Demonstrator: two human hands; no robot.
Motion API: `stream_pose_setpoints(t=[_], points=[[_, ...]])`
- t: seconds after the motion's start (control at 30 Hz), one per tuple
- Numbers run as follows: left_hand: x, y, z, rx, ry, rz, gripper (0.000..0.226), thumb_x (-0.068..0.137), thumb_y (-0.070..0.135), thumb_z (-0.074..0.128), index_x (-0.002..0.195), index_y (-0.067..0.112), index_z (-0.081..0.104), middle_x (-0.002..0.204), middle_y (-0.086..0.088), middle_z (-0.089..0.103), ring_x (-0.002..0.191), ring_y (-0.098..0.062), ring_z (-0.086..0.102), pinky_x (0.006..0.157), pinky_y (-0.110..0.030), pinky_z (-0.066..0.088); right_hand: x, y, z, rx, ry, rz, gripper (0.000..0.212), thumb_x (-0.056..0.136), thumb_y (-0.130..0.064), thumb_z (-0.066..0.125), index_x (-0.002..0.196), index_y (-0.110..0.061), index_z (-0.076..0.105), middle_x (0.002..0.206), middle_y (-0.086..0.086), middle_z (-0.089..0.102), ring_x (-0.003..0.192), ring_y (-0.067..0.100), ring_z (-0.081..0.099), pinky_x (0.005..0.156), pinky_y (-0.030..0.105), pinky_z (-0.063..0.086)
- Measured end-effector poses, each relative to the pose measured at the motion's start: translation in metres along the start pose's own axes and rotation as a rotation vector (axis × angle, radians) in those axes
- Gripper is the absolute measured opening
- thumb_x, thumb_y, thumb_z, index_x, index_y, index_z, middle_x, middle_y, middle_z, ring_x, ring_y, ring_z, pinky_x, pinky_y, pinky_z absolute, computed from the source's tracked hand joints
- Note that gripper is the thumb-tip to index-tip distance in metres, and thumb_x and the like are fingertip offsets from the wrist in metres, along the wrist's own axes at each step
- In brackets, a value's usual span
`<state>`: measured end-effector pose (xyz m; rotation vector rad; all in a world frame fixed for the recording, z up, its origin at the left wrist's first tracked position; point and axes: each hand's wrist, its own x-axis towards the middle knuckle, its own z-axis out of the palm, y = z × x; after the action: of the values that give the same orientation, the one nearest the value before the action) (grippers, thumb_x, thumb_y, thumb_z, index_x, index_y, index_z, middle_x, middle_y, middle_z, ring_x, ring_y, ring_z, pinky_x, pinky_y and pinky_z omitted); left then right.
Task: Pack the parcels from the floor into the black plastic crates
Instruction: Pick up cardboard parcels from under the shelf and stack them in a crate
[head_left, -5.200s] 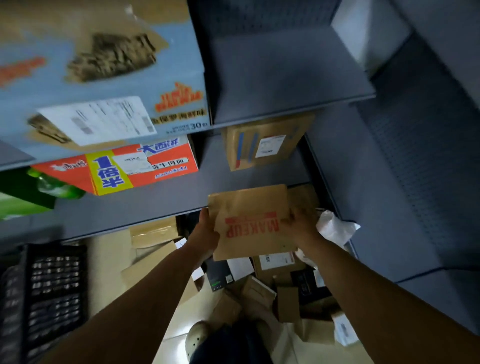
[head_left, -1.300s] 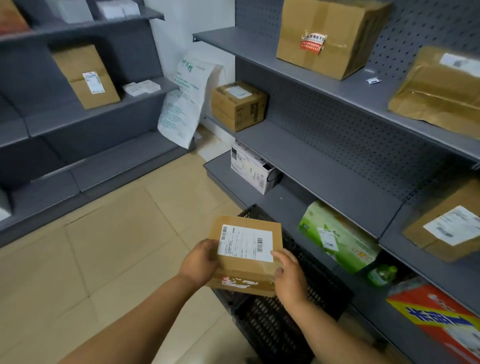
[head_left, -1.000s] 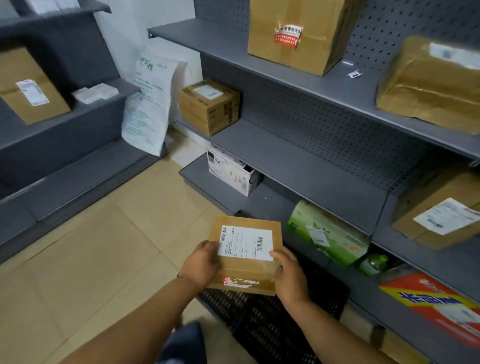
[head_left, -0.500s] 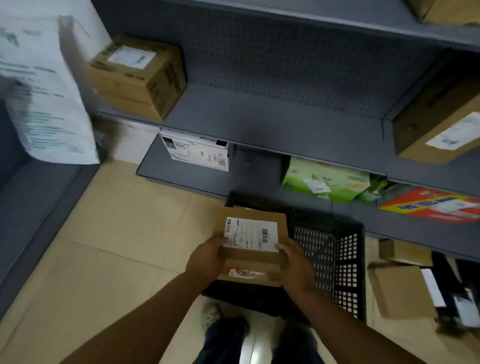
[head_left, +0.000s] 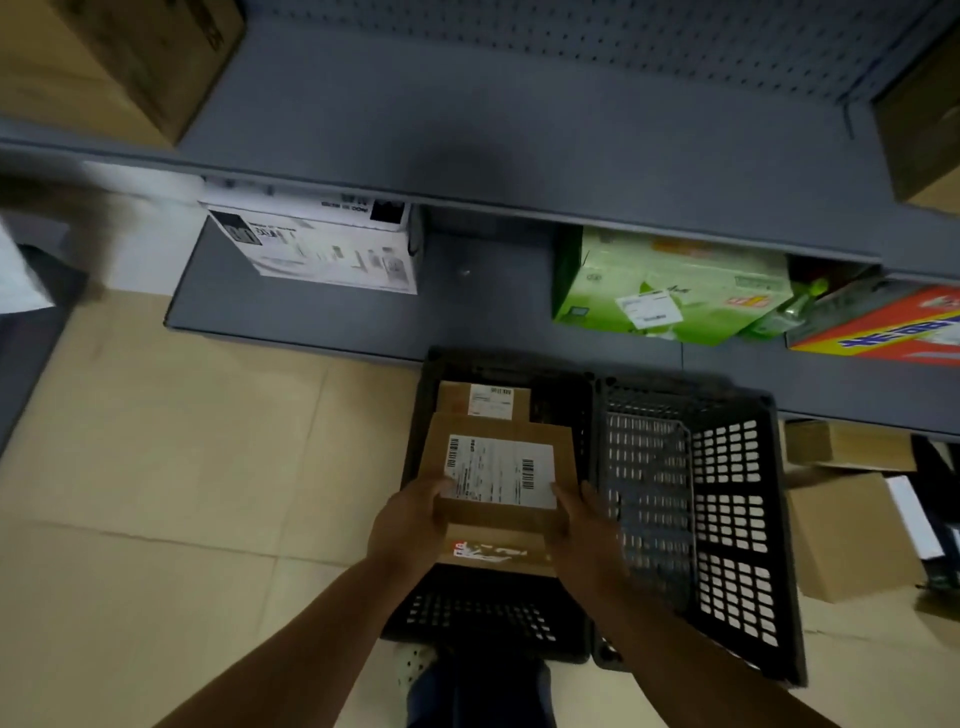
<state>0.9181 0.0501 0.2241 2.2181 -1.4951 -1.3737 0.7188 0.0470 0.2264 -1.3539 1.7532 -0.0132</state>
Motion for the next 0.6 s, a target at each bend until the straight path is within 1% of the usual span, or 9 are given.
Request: stream_pose_setpoints(t=[0.07, 0.17, 0.3, 0.33, 0.37, 0.43, 0.47, 0.53, 0.6], points=[[0.033, -0.014, 0.020, -0.001, 0.022, 0.008, 0.034, 0.094, 0.015, 0.042, 0.125, 0.027, 0.053, 0.128, 0.005, 0.057, 0.106, -0.012, 0.057, 0.083, -0.020, 0.045, 0.034, 0.013, 0.017, 0.004, -0.024, 0.023, 0.053, 0.097, -0.016, 0.049, 0.146, -0.023, 0.032, 0.159, 0.006, 0.006, 0.143, 0.021, 0.021, 0.109, 0.027, 0.029], [0.081, -0.035, 0.046, -0.004, 0.063, 0.025, 0.036, 0.095, 0.015, 0.042, 0.128, 0.027, 0.052, 0.129, 0.004, 0.055, 0.106, -0.013, 0.058, 0.082, -0.020, 0.046, 0.080, 0.029, 0.038, 0.029, -0.028, 0.041, 0.055, 0.097, -0.016, 0.049, 0.147, -0.025, 0.029, 0.159, 0.006, 0.002, 0.142, 0.022, 0.024, 0.103, 0.025, 0.034], [0.130, -0.055, 0.069, 0.029, 0.110, 0.085, 0.038, 0.094, 0.016, 0.047, 0.131, 0.026, 0.049, 0.129, 0.002, 0.052, 0.109, -0.015, 0.055, 0.087, -0.028, 0.049, 0.133, 0.049, 0.064, 0.036, 0.024, -0.001, 0.058, 0.095, -0.017, 0.051, 0.147, -0.026, 0.028, 0.158, 0.005, 0.009, 0.143, 0.022, 0.020, 0.109, 0.027, 0.029], [0.141, -0.059, 0.074, 0.045, 0.120, 0.098, 0.040, 0.093, 0.014, 0.047, 0.132, 0.024, 0.048, 0.130, 0.002, 0.051, 0.111, -0.016, 0.054, 0.087, -0.027, 0.048, 0.144, 0.053, 0.070, 0.035, 0.045, -0.022, 0.058, 0.095, -0.017, 0.052, 0.147, -0.027, 0.029, 0.158, 0.004, 0.012, 0.142, 0.021, 0.023, 0.107, 0.024, 0.030], [0.151, -0.062, 0.077, 0.066, 0.129, 0.103, 0.041, 0.093, 0.013, 0.048, 0.133, 0.023, 0.048, 0.132, 0.002, 0.049, 0.113, -0.016, 0.053, 0.087, -0.026, 0.046, 0.155, 0.057, 0.075, 0.033, 0.065, -0.040, 0.059, 0.094, -0.016, 0.053, 0.147, -0.027, 0.030, 0.156, 0.004, 0.014, 0.140, 0.021, 0.027, 0.102, 0.019, 0.031], [0.167, -0.069, 0.084, 0.152, 0.151, 0.117, 0.044, 0.093, 0.011, 0.048, 0.135, 0.022, 0.045, 0.136, 0.002, 0.045, 0.116, -0.017, 0.051, 0.089, -0.028, 0.046, 0.173, 0.063, 0.085, 0.023, 0.104, -0.071, 0.059, 0.093, -0.014, 0.055, 0.146, -0.025, 0.032, 0.154, 0.003, 0.017, 0.134, 0.019, 0.035, 0.089, 0.006, 0.029], [0.174, -0.073, 0.087, 0.195, 0.162, 0.128, 0.046, 0.092, 0.011, 0.049, 0.136, 0.022, 0.044, 0.138, 0.002, 0.043, 0.117, -0.018, 0.050, 0.092, -0.030, 0.046, 0.181, 0.065, 0.089, 0.021, 0.119, -0.085, 0.059, 0.093, -0.014, 0.056, 0.146, -0.024, 0.033, 0.153, 0.004, 0.018, 0.133, 0.019, 0.036, 0.089, 0.005, 0.028], [0.185, -0.081, 0.092, 0.241, 0.172, 0.144, 0.049, 0.091, 0.008, 0.049, 0.137, 0.022, 0.043, 0.141, 0.001, 0.039, 0.121, -0.020, 0.046, 0.097, -0.035, 0.046, 0.194, 0.068, 0.098, 0.024, 0.134, -0.102, 0.061, 0.091, -0.011, 0.058, 0.145, -0.024, 0.034, 0.153, 0.005, 0.017, 0.135, 0.020, 0.033, 0.098, 0.010, 0.025], [0.193, -0.088, 0.097, 0.275, 0.174, 0.163, 0.053, 0.090, 0.007, 0.049, 0.139, 0.024, 0.040, 0.145, 0.001, 0.035, 0.125, -0.021, 0.043, 0.098, -0.038, 0.046, 0.204, 0.071, 0.107, 0.031, 0.150, -0.107, 0.063, 0.089, -0.009, 0.060, 0.145, -0.025, 0.034, 0.152, 0.005, 0.017, 0.136, 0.020, 0.032, 0.103, 0.014, 0.021]])
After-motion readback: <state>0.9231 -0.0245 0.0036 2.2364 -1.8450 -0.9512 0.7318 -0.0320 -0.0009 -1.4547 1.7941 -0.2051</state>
